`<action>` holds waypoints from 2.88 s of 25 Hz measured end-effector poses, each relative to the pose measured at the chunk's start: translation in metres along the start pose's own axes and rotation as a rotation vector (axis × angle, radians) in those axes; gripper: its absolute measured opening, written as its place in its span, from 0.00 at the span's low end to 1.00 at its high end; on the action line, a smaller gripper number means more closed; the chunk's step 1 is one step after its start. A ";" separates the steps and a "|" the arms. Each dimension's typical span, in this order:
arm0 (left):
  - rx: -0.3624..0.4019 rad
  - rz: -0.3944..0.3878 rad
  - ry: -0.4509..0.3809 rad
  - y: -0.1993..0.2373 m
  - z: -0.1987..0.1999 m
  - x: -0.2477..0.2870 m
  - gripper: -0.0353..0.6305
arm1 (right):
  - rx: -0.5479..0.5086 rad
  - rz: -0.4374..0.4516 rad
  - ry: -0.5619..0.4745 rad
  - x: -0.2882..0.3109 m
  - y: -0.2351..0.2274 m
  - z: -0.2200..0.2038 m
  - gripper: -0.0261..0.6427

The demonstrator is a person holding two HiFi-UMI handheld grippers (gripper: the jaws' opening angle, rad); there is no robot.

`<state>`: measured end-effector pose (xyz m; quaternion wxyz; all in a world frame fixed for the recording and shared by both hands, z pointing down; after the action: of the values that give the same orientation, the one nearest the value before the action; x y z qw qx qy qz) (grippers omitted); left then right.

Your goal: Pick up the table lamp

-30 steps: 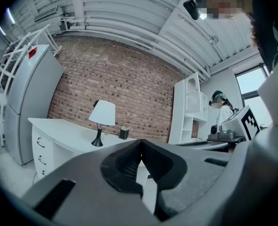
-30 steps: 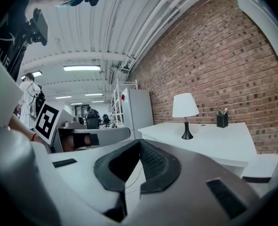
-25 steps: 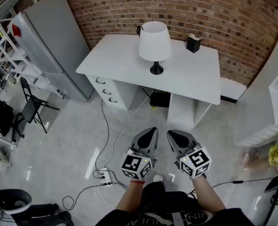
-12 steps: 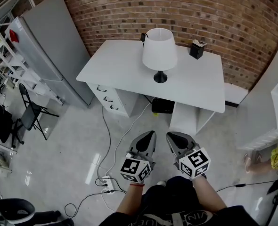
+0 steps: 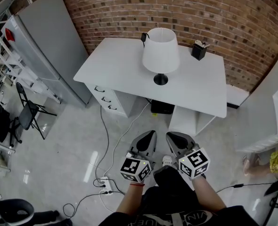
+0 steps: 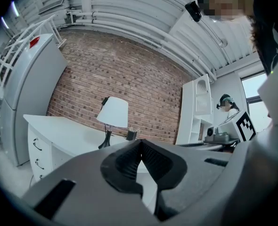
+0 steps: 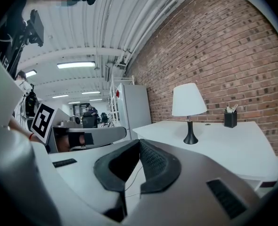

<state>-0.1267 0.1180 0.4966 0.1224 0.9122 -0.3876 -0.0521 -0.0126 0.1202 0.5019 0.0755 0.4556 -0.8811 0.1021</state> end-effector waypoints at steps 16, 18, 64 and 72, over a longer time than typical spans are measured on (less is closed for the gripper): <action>0.017 -0.032 0.013 0.058 0.023 0.112 0.06 | 0.018 0.006 -0.002 0.087 -0.090 0.027 0.04; 0.013 -0.034 0.020 0.064 0.021 0.123 0.06 | 0.024 0.006 0.009 0.096 -0.099 0.026 0.04; -0.219 -0.074 -0.052 0.163 -0.007 0.246 0.06 | 0.046 0.071 0.068 0.221 -0.202 0.007 0.04; -0.376 -0.257 -0.257 0.176 0.000 0.254 0.07 | 0.049 0.047 0.102 0.232 -0.214 -0.007 0.04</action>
<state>-0.0725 -0.1831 0.5426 0.2319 0.9011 -0.2642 -0.2538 0.0295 -0.1819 0.5847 0.1066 0.4306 -0.8838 0.1486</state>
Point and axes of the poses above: the fingertips, and each gripper's own axes: x forward along the fingers, y to its left, z out of its top, the point moved 5 cm from there along -x, backward along the fingers, and after that the axes turned 8 degrees about -z, right-handed, at the moved point
